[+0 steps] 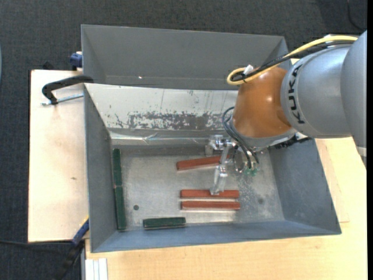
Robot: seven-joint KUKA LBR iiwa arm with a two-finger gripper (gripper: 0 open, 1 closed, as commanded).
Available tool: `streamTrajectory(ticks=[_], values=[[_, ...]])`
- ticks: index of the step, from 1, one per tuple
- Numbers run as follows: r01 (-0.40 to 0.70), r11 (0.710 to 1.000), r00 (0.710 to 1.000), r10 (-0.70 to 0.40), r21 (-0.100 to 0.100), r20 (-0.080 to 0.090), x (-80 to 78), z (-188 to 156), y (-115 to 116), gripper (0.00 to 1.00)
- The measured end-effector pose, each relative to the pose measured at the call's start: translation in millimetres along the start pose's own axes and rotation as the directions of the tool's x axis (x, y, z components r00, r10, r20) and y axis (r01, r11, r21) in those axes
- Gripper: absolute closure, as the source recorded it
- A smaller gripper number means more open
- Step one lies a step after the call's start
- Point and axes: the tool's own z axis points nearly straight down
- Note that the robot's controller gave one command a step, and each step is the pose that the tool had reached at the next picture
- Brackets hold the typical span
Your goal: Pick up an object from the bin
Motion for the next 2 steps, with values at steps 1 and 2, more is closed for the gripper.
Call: streamTrajectory(ticks=[1, 2], values=[[0.064, 0.998, 0.998, -0.064, -0.001, -0.006, 21.7, -41.9, -39.6, 0.00], [0.037, 0.999, 0.999, -0.037, 0.007, 0.009, 7.6, -45.3, -32.1, 0.00]])
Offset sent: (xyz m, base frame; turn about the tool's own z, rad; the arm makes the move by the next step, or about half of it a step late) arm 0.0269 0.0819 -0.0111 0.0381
